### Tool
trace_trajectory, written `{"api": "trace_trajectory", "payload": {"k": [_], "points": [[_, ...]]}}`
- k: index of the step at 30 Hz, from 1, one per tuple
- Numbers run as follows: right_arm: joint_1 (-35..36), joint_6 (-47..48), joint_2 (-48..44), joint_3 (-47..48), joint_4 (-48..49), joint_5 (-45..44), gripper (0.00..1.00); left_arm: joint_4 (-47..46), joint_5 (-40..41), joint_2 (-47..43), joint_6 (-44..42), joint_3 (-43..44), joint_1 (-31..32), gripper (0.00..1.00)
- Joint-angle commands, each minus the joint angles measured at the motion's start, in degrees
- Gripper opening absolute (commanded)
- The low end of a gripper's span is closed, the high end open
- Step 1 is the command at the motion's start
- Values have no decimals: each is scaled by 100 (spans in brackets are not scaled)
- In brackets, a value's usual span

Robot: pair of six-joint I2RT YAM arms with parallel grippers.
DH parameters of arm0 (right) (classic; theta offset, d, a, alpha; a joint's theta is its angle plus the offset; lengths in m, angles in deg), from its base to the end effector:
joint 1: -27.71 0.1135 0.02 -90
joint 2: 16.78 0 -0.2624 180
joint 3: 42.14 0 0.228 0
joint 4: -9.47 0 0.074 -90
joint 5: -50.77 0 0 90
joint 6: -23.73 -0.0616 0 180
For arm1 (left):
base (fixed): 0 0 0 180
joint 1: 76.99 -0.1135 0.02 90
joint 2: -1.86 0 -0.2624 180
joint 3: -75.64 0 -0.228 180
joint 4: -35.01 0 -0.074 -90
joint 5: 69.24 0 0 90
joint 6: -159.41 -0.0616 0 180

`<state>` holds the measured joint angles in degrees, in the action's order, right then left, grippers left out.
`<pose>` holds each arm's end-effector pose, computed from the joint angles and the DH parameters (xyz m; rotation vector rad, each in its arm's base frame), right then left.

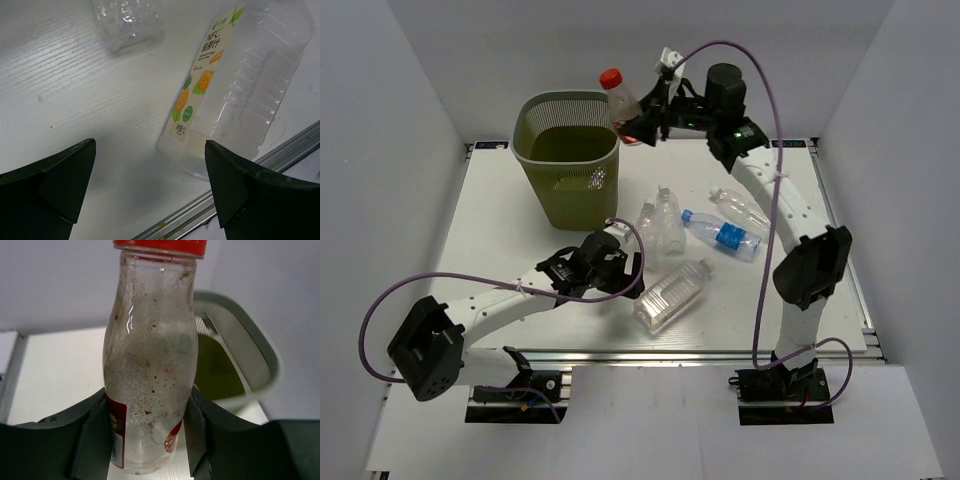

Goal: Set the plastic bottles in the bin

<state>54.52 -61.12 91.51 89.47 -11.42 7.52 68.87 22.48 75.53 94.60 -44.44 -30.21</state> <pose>0.3616 0.2330 0.4578 -1.0440 1.2331 0.9140 0.1788 -0.1875 0.2110 0.4492 2.4326 -0.5336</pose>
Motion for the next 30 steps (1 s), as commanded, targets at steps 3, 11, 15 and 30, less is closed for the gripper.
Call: {"api": "trace_trajectory", "payload": {"k": [3, 11, 15, 30], "points": [[500, -1174, 877, 965, 1899, 336, 36, -139, 311, -309, 206, 42, 147, 99], [791, -1192, 1511, 1118, 1978, -472, 90, -86, 821, 375, 206, 507, 322, 99], [651, -1113, 1143, 959, 1821, -877, 90, -252, 1286, 657, 206, 718, 427, 99], [-992, 275, -2431, -2791, -957, -2890, 43, -325, 2437, 2915, -340, 2773, 314, 99]]}}
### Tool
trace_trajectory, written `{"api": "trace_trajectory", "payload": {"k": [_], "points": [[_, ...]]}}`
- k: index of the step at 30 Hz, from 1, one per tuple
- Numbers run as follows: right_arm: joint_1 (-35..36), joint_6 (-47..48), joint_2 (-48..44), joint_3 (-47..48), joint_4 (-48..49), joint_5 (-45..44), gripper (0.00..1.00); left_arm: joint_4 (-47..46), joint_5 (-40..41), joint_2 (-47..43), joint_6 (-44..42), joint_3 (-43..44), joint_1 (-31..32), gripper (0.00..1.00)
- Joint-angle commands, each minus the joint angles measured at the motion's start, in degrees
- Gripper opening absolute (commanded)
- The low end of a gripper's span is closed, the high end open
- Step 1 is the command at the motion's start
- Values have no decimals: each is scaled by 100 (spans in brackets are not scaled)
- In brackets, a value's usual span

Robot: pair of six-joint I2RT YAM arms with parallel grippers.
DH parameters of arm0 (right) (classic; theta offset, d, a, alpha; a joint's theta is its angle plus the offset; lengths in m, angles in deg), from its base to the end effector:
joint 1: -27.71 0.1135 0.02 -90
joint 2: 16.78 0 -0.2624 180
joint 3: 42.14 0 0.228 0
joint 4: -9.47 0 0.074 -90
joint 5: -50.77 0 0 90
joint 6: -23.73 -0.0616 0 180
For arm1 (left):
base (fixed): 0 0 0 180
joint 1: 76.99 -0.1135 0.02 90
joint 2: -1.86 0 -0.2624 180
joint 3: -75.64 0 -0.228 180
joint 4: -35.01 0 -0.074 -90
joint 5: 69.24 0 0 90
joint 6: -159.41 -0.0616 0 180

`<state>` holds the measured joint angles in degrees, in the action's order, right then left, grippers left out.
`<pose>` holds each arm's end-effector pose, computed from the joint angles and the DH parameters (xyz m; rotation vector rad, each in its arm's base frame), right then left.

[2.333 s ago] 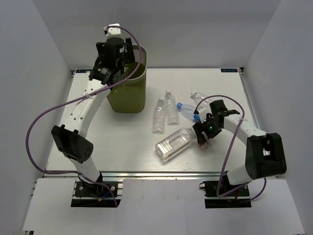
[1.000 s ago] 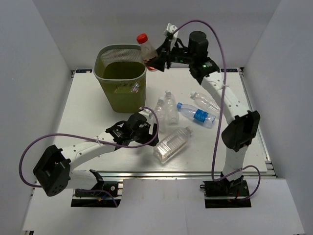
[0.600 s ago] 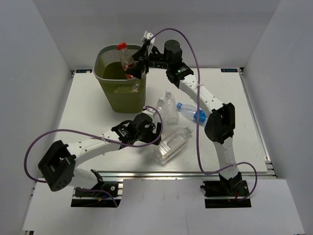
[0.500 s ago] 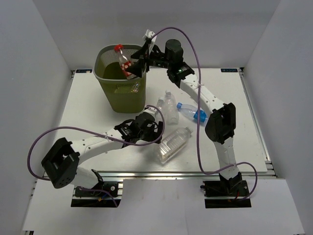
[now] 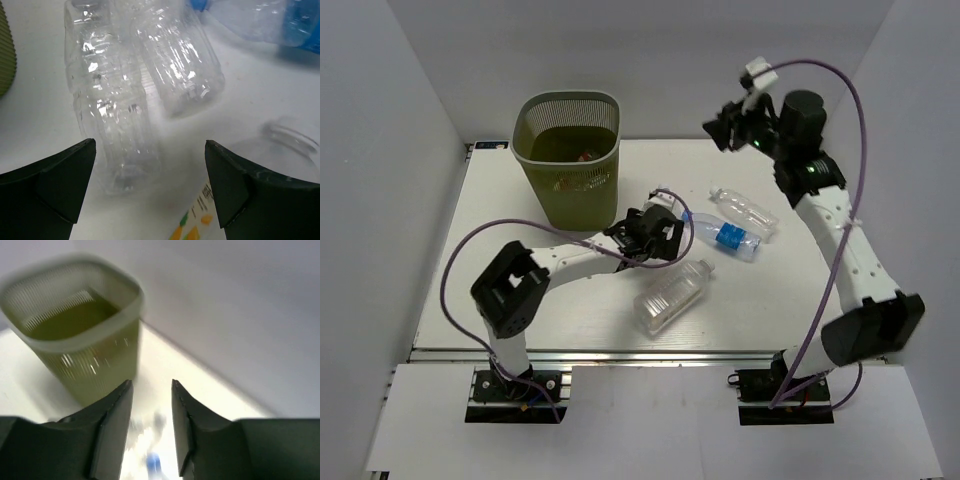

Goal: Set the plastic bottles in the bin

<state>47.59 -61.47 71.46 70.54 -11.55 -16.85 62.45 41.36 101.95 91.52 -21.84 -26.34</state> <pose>0.3214 0.1412 0.4779 -0.6300 1.4017 0.5044 0.2554 -0.2773 0.2099 0.3989 2.2702 -0.2283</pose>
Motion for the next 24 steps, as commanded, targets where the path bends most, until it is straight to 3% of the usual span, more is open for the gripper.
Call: {"api": "trace_trajectory", "payload": {"k": [1, 3, 5, 13, 15, 18, 19, 22, 24], "points": [[-588, 381, -570, -1145, -1092, -488, 49, 581, 655, 587, -31, 638, -73, 99], [-757, 443, -843, -1998, -1347, -462, 67, 758, 822, 888, -31, 997, -135, 99], [-1082, 618, -1300, -2697, -1480, -330, 77, 1108, 971, 1308, -93, 1348, -187, 99], [-1618, 689, -2031, -3905, -1595, 144, 85, 1452, 1060, 1819, 4, 1543, -240, 99], [-1663, 829, -1978, -4020, -1578, 180, 85, 1646, 990, 1978, 4, 1693, -240, 95], [-1715, 1284, -1855, -4091, -1586, 486, 80, 1368, 849, 1778, 4, 1501, -240, 69], [-1724, 1452, -1742, -4048, -1804, 635, 75, 1235, 736, 1638, -57, 1413, -179, 53], [-1680, 2366, -1302, -3829, -2322, 1251, 71, 1031, 525, 1031, -294, 1342, -126, 38], [-1663, 2640, -900, -3775, -2491, 1130, 74, 970, 323, 654, -409, 1526, -73, 35]]}}
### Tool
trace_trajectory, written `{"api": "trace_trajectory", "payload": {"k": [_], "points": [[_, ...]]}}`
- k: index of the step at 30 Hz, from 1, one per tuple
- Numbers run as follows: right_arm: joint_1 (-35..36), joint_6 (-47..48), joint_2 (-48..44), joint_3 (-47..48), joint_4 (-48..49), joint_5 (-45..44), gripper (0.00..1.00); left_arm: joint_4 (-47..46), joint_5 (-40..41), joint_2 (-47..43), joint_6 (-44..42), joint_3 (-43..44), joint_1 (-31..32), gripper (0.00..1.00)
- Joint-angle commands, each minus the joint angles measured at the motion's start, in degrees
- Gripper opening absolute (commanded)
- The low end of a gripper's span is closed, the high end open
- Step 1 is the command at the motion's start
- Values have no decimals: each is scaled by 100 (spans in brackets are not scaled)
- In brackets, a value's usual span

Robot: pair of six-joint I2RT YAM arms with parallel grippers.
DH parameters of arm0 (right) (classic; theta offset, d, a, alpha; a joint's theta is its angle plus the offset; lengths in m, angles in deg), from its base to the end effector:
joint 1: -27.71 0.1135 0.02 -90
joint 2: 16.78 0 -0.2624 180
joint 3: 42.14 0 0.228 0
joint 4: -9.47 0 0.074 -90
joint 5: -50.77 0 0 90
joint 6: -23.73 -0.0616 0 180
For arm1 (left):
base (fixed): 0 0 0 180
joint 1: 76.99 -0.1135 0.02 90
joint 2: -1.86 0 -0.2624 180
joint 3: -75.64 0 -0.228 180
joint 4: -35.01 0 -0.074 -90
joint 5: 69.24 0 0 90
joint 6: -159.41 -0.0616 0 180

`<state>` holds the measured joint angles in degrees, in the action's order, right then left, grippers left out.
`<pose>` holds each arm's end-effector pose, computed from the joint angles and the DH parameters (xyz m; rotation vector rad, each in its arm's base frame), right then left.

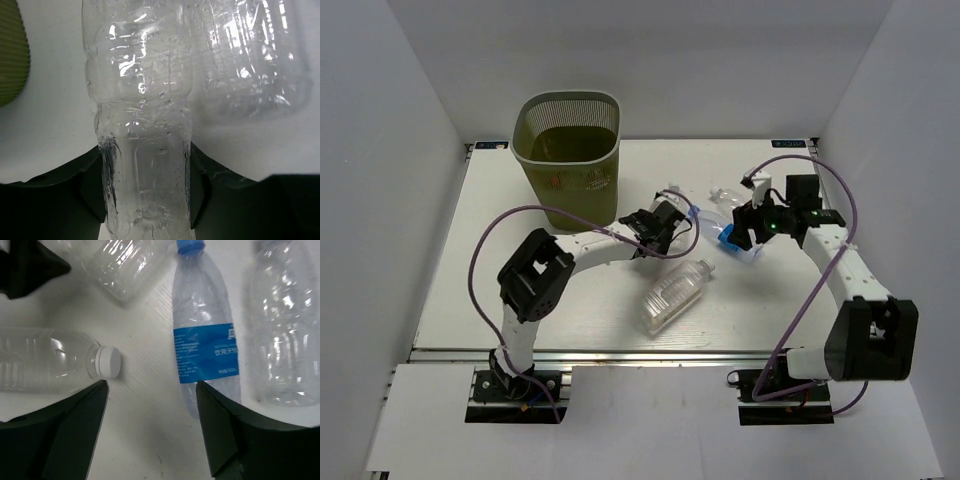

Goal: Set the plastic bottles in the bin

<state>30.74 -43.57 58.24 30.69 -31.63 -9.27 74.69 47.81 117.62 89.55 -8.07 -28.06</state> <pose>0.2707 0.0451 0.2709 -0.7461 2.1120 0.4225 0.2938 -0.2945 0.1632 0.4495 2.4022 0.1018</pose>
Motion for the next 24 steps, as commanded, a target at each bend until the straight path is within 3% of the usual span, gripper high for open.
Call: {"api": "trace_trajectory", "payload": {"k": [1, 2, 5, 11, 18, 24], "points": [[22, 929, 504, 236, -483, 179, 76, -254, -375, -1324, -273, 210, 100, 35], [22, 990, 583, 262, -309, 125, 90, -254, -376, -1529, -326, 385, 100, 35], [5, 1079, 855, 218, 156, -297, 90, -114, -262, -2162, -572, 974, 100, 36], [40, 912, 1488, 542, 633, -947, 90, 185, 554, -2506, -915, 2442, -6, 40], [137, 1000, 2103, 675, 765, -974, 90, -368, 2346, -2585, -1601, 2646, -243, 44], [207, 877, 2271, 596, 924, -1132, 90, -991, 3042, -2103, -1724, 2408, -910, 50]]}}
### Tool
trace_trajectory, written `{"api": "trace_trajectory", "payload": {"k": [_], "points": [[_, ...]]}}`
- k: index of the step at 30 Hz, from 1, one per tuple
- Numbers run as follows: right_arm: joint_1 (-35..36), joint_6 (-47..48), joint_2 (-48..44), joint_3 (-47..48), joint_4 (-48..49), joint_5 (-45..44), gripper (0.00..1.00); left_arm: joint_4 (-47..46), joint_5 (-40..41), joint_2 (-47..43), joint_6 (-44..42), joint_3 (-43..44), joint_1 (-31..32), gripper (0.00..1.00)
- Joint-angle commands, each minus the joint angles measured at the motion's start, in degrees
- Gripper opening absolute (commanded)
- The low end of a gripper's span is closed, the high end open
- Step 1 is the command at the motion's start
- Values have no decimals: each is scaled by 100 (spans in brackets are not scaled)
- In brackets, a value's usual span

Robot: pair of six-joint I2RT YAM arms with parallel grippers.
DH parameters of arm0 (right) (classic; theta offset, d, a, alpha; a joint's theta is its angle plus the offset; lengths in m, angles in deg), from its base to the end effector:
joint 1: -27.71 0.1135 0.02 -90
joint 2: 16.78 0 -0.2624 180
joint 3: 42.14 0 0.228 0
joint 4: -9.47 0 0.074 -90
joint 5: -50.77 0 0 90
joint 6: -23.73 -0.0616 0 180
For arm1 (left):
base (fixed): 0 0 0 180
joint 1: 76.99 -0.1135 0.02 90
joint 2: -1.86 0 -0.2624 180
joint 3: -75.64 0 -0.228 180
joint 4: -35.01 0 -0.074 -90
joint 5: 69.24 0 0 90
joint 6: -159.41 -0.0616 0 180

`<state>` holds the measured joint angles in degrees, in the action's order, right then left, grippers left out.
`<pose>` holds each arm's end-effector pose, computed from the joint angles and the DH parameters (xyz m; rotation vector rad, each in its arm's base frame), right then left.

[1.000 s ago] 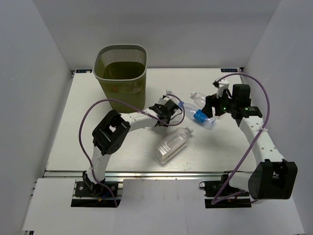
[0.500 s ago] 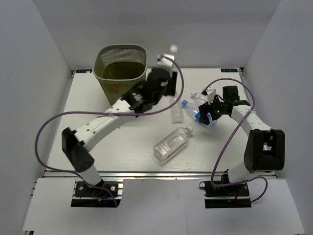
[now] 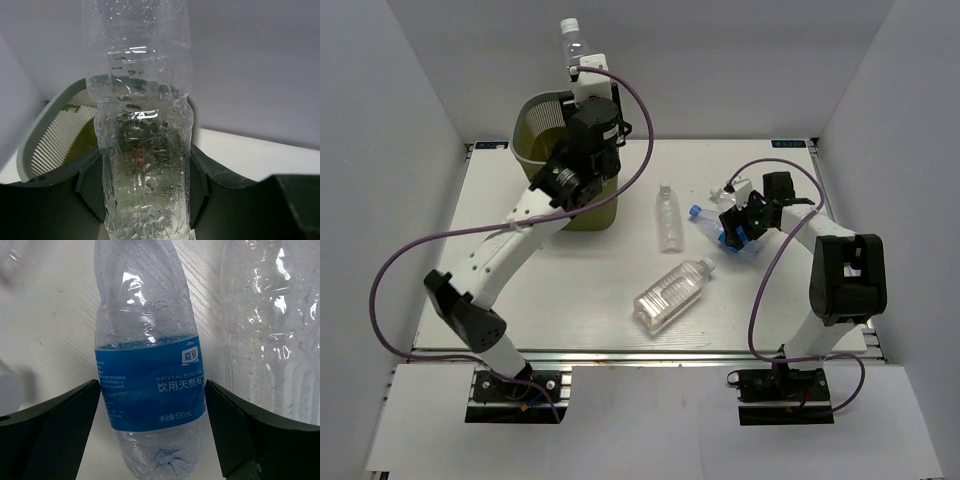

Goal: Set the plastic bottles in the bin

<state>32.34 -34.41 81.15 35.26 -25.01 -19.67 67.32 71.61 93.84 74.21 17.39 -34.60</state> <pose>0.3426 0.0484 0.1853 -0.8982 2.2973 0.2299 0.2831 -0.1938 0.4839 -0.1577 1.5915 0.0768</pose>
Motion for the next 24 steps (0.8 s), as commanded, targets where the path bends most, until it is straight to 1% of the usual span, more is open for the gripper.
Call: {"api": "trace_trajectory", "payload": {"k": [1, 2, 3, 5, 6, 9, 10, 11, 13, 14, 16, 17, 18, 19, 20, 21, 22, 23, 24], "points": [[56, -30, -11, 139, 252, -83, 90, -256, 733, 372, -251, -42, -449, 52], [82, -30, 41, 139, 226, -118, 90, -256, 733, 477, -251, 63, -555, 52], [74, -30, 59, 148, 217, -109, 90, -30, 733, 591, -190, 325, -652, 54], [118, -30, 121, 104, 217, -179, 90, 244, 733, 952, -50, 590, -960, 65], [144, 13, 173, 104, 191, -223, 90, 698, 672, 1066, 73, 887, -1057, 68], [214, 40, 410, 104, 182, -469, 90, 1122, 391, 1199, 337, 987, -1435, 76], [214, 49, 472, 104, 165, -531, 90, 1237, 190, 1199, 477, 987, -1522, 83], [232, 66, 499, 113, 156, -557, 90, 1378, 84, 1251, 565, 987, -1680, 87], [258, 101, 639, 131, 59, -584, 90, 1685, -127, 1252, 619, 987, -1786, 98], [258, 136, 666, 157, 33, -575, 85, 1782, -433, 1252, 723, 987, -1787, 100], [276, 250, 693, 227, -178, -410, 73, 1783, -785, 1042, 777, 716, -1849, 100], [250, 294, 701, 288, -422, -347, 55, 1714, -1005, 954, 777, 480, -1849, 100], [258, 356, 692, 393, -529, -120, 44, 1713, -1172, 866, 777, 373, -1849, 100], [232, 452, 614, 464, -626, 47, 35, 1661, -1505, 769, 777, 285, -1849, 100], [215, 497, 552, 604, -844, 136, 23, 1556, -1673, 507, 690, 66, -1849, 100], [214, 549, 500, 727, -1020, 363, 19, 1433, -1866, 339, 428, -84, -1727, 100], [232, 663, 247, 807, -1179, 557, 17, 1275, -2608, 155, 278, -251, -1725, 100], [232, 690, 157, 1112, -1267, 846, 17, 865, -3172, -64, 128, -687, -1725, 100], [249, 708, 78, 1228, -1373, 953, 15, 626, -3769, -519, -91, -935, -1725, 100]]}}
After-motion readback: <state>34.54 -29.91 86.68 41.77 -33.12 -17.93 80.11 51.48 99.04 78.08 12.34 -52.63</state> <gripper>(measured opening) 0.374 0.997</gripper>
